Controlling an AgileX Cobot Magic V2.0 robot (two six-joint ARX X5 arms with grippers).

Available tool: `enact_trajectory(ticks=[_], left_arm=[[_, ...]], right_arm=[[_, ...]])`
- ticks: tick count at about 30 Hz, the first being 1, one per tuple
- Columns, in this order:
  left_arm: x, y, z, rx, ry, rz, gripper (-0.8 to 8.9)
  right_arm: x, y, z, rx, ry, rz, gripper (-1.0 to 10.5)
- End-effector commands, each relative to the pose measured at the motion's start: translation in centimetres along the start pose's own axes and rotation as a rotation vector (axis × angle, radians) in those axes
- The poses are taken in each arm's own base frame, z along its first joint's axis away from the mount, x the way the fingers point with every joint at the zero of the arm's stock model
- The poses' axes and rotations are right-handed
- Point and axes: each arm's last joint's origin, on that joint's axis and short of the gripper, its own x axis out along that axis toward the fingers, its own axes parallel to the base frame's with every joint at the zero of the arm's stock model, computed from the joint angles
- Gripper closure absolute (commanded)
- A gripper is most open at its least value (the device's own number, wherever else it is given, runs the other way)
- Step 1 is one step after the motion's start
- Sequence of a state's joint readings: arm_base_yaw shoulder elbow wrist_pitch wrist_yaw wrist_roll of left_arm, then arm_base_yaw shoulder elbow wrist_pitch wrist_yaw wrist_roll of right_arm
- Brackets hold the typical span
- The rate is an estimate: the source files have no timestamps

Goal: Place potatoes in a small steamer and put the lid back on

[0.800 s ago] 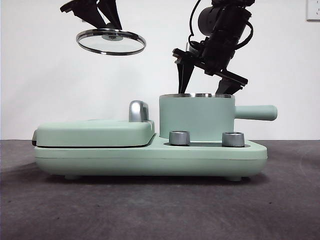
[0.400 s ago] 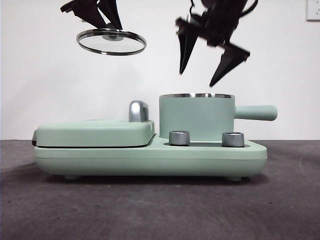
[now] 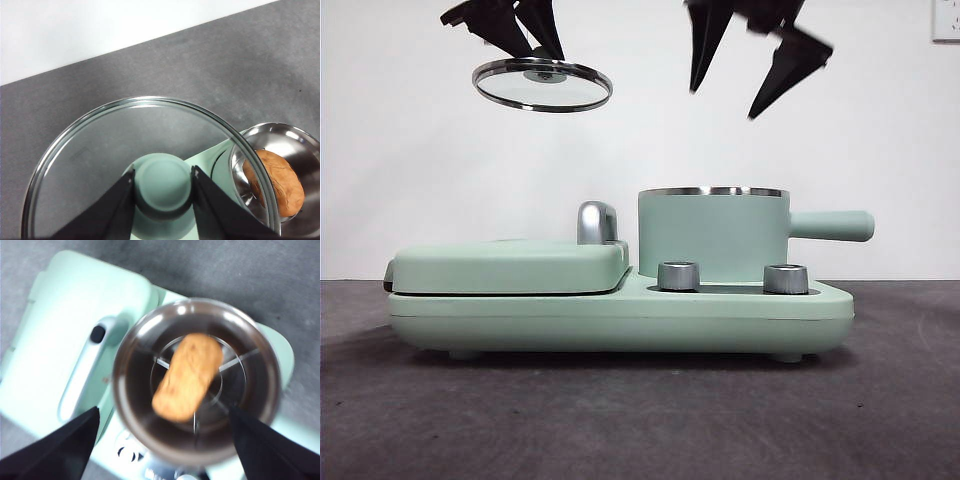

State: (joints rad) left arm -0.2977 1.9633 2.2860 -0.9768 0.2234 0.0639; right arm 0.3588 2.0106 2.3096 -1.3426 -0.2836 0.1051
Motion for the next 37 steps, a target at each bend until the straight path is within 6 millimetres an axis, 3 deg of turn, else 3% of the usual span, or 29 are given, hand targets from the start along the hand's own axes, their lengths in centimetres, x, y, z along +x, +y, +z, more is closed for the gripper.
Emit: enact_trajectory(ticks=[1,10,15,26,32,37], left_arm=[[-0.3,-0.2,0.7,0.023,-0.043,-0.006,7.56],[-0.3,-0.4,0.7,0.025,-0.044,-0.009,7.56],[-0.2,-0.5,0.7,0.027,-0.044,-0.012,7.56],[0.3,-1.8,0.7,0.045,-0.036,-0.04,7.56],[1.3,-3.5,0.5,0.068,-0.016,-0.077,7.56],[2.9,-5.6,0.1,0.095,0.012,-0.12,7.56]], right_arm=[[-1.5,0.5,-1.6,-0.017,0.063,-0.006,5.4],[-4.1,0.8,-8.3,-0.026,0.148,-0.11,5.4],[-4.8,0.5,-12.8,-0.044,0.07,-0.095,5.4],[-3.7,-0.8,-24.4,-0.123,-0.16,-0.05,5.4],[-3.2,-1.5,-28.1,-0.129,-0.309,-0.024,5.4],[-3.8,-1.5,-29.2,-0.124,-0.358,-0.015,5.4]])
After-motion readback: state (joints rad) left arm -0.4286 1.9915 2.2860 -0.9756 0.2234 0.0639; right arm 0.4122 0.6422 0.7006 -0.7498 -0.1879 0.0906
